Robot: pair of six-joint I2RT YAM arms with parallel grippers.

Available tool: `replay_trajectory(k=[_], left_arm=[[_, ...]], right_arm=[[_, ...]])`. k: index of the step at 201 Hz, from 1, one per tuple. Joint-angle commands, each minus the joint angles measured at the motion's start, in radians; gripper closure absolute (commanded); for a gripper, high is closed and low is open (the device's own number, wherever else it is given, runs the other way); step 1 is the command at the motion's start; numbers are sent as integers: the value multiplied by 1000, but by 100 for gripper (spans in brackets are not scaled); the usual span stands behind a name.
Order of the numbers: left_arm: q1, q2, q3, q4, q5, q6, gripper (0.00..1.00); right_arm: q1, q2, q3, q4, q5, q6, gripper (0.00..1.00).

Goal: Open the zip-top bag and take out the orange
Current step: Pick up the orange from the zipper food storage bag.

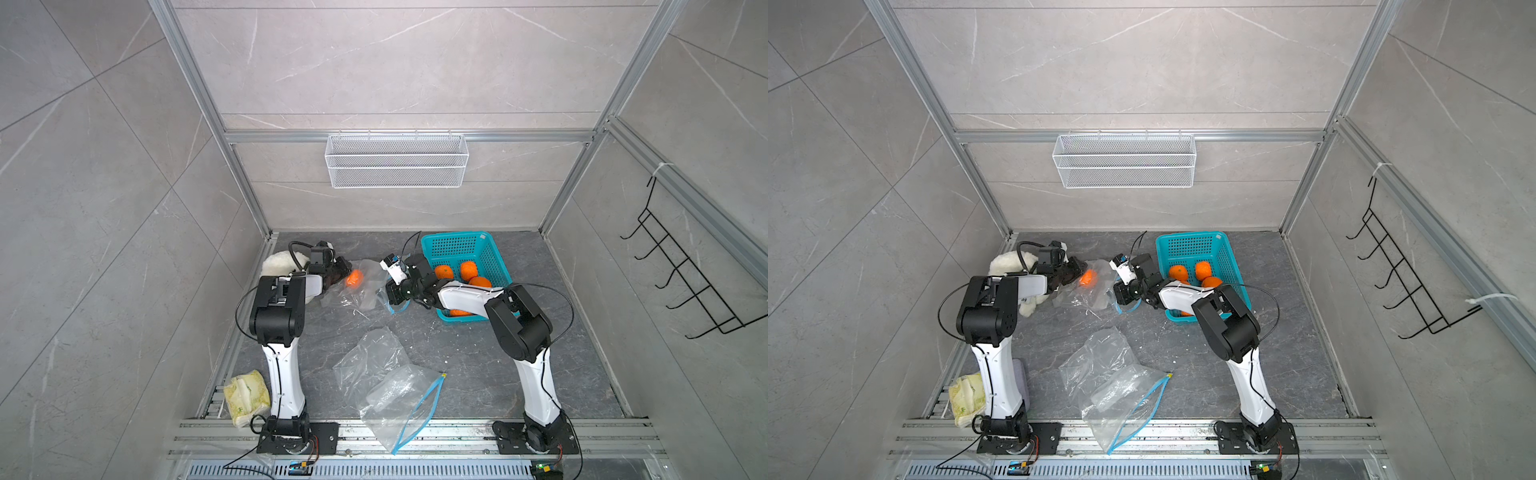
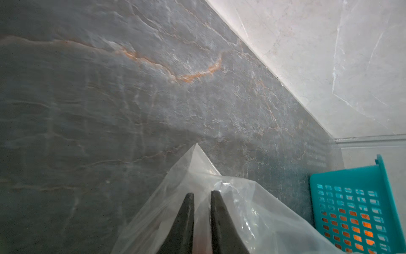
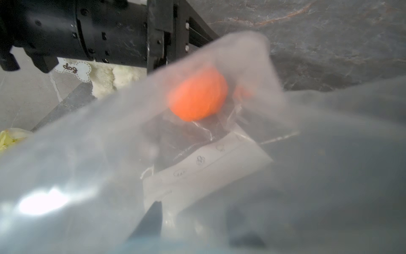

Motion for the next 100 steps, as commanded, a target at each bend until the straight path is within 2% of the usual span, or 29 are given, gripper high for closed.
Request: replay_trajectory(k=[1,9,28,57,100], left_arm=[[-68,28,14,-14,61,-16,97],[-79,29,15,-1,78,-28,100],[-96,40,15,36,144,-63,100],[-112,17,-6,44,123,-52,100],[-135,24,2,51,171,-57,100]], right_arm=[[6,26,18,5,-29,-3,53],[6,30,21,4,-22,-5,54],[6,48,57,-39,-25,-12,54],[6,74,108,-89,-4,-3,51],[8,149,243,-222,10,9,29]])
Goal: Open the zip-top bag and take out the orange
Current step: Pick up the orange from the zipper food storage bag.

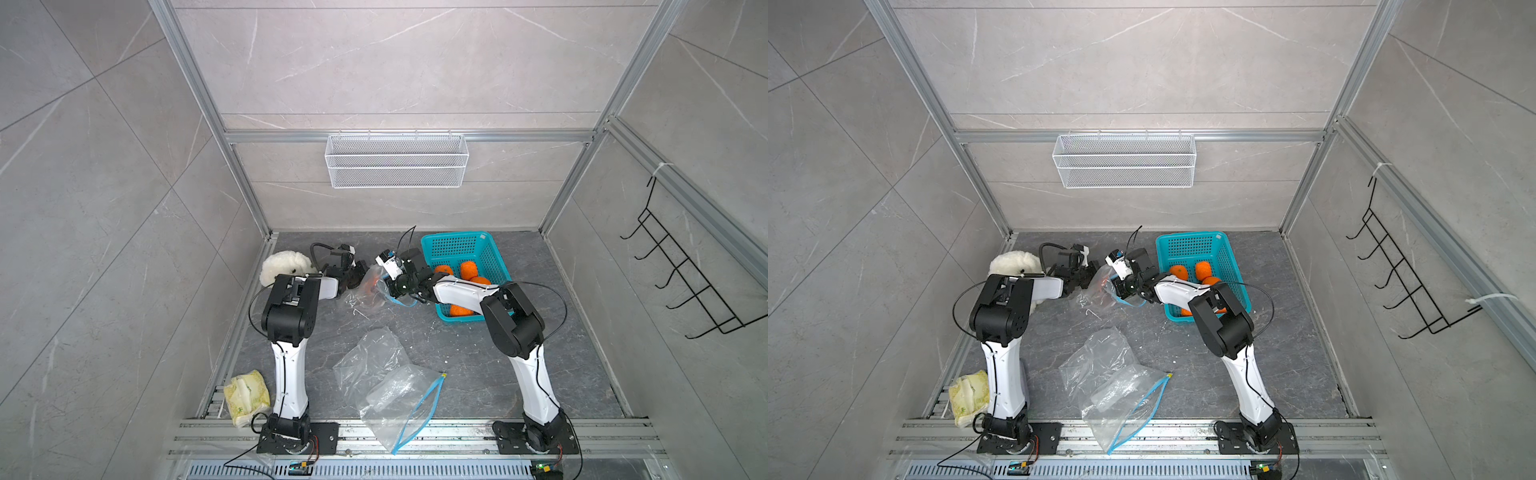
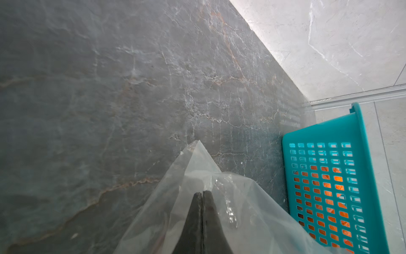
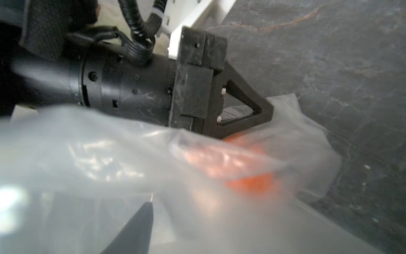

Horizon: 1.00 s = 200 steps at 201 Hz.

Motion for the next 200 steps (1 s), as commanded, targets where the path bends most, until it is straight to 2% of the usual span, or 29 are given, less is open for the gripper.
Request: replay_trajectory(k=[1,20,79,96,106,124,147,200], left_arm=[[-30,-2,0,17,85,-12,100],[-35,-13,-6,20,92,-9,100],[-35,-8,-11,52,121,-16,100],[-35,-2,-8,53,129,-17,100],[-30,-2,-12,53,127,-14,100],[-14,-3,-15,21,87,1,100],[28,6,-13,-15,23,-1,100],[116,62,38,-21,23,-23,100]], right_arm=[[8,71,88,-111,19,-1,28],[8,124,187,-229,30,-8,27],[23,239,408,-385,6,-32,24],[25,242,417,-376,7,-30,27],[25,245,429,-390,10,-38,35],[25,211,389,-378,14,-47,46],[25,107,251,-308,34,-46,47],[25,-75,74,-277,93,-82,47]])
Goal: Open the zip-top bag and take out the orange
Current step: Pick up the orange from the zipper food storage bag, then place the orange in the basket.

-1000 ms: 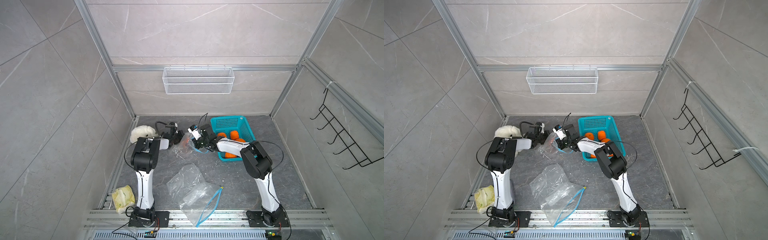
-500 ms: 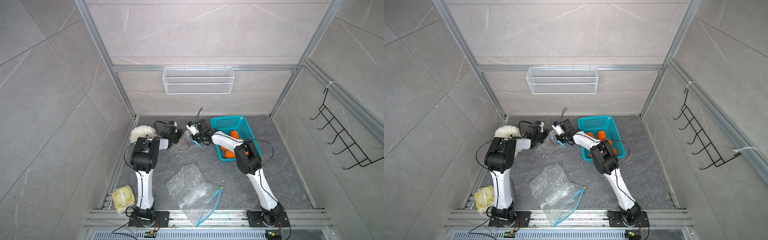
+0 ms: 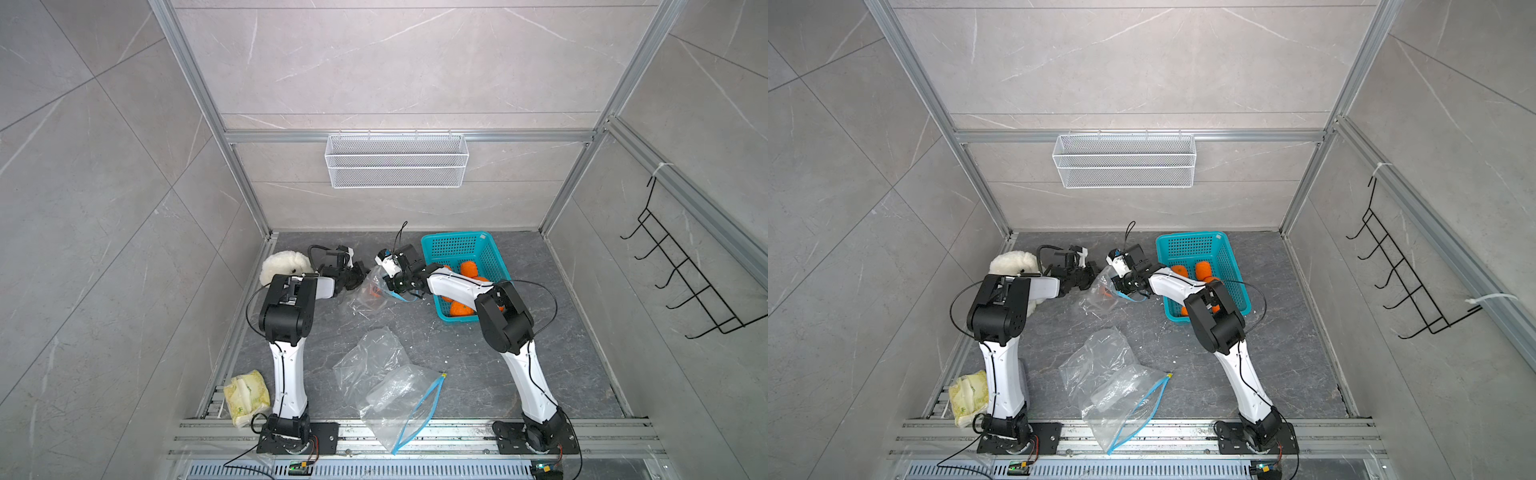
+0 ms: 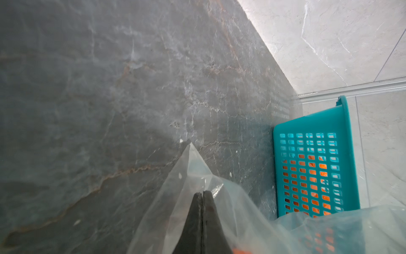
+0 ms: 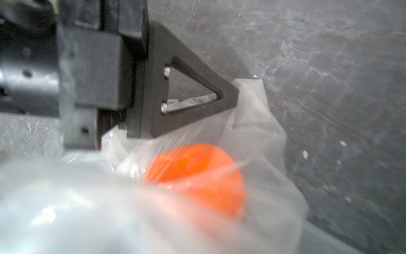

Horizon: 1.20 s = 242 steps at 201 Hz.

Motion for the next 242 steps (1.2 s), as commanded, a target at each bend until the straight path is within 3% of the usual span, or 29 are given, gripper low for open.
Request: replay_trajectory(k=[1,24,43,50,83,126,157,187,242], left_arm=[[68,55,41,9,-78,-9,100],[86,44,29,59,-53,-26,100],[81,-15,-11,111,-41,-27,100],[77,-47,-16,108,-35,-14,95],[80,-171,-8,-38,-130,72,100],[118,-90,72,-44,-77,46,100],[121,-40,151,-110,-143,70,100],[135,-6,187,-112,-137,59,100],[132,-45,175,-112,-130,64,100]], right_arm=[[24,-127,-66,-20,-26,-45,47],[19,-179,-119,-1,-1,-50,47],[17,-136,-85,-1,-23,-41,48],[16,-110,-63,-14,-33,-34,48],[16,-101,-69,1,-26,-20,49],[11,-238,-139,-12,-18,-47,48],[-14,-325,-211,-33,-9,-51,48],[-40,-426,-301,-8,-7,-49,48],[-200,-631,-464,52,-45,18,50]])
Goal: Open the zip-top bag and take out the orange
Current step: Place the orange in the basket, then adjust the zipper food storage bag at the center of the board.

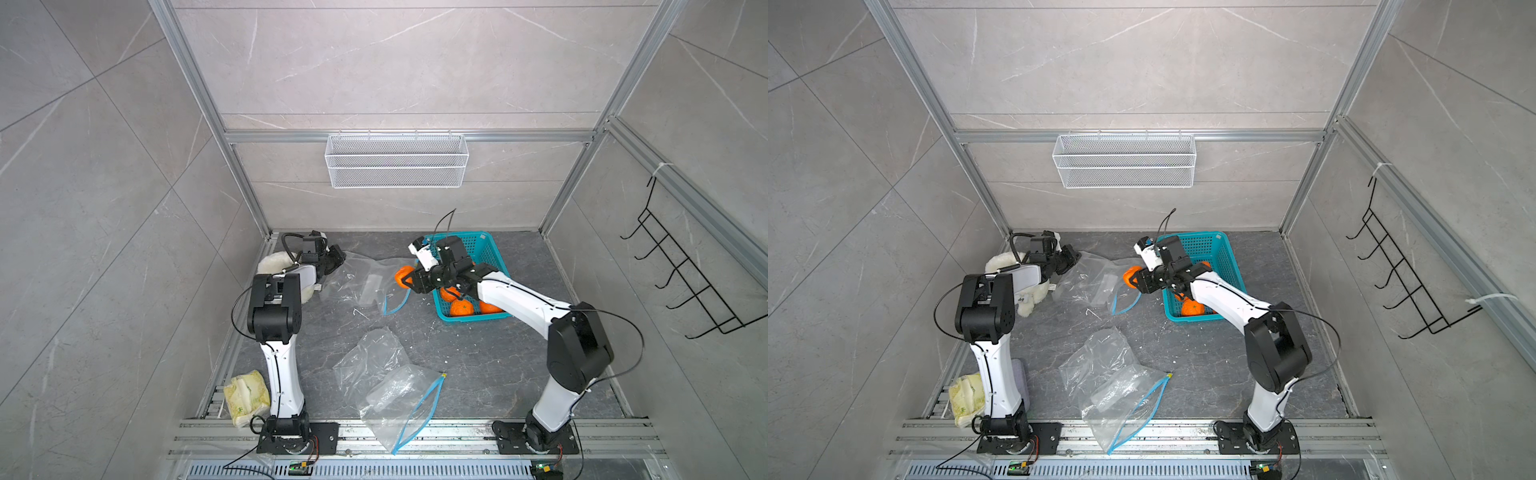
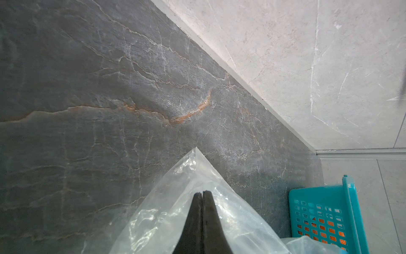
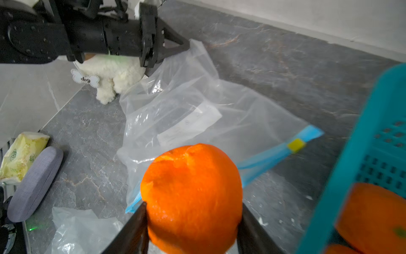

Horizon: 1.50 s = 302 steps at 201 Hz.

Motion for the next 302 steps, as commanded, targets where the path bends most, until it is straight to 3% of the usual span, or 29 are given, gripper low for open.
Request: replay_trajectory(k=[1,8,26,57,79,85,133,166,200,212,225,269,302], left_arm=[[0,-38,18,-3,2,24,100],[1,-39,19,2,10,19,100],[-2,-50,6,35,31,-1,77],[-6,-99,20,42,38,-13,25],[-21,-159,33,3,13,9,11],[-26,-180,30,-10,-5,18,1],[-99,-359,-91,-74,-160,114,0],[-252,-579,-242,-196,-314,242,0],[-360,-791,-446,-248,-268,232,4],[-402,-837,-517,-242,-225,211,8],[-460,-884,-594,-228,-260,187,8],[-571,-991,-766,-172,-218,116,10],[-588,-988,-820,-166,-366,125,5]], right_arm=[[-68,-82,-53,46,-19,39,50],[-87,-86,-57,46,-19,49,50],[-123,-60,-30,30,-15,68,50],[-162,8,28,31,105,106,51],[-189,89,116,-10,200,114,51],[-194,113,137,-13,216,112,51],[-231,288,287,-60,251,125,51],[-237,396,389,-122,242,117,51],[-238,488,462,-183,252,121,50],[-238,516,484,-213,258,122,50],[-238,532,484,-221,263,127,48],[-244,573,501,-239,253,146,38],[-245,579,531,-246,239,152,26]])
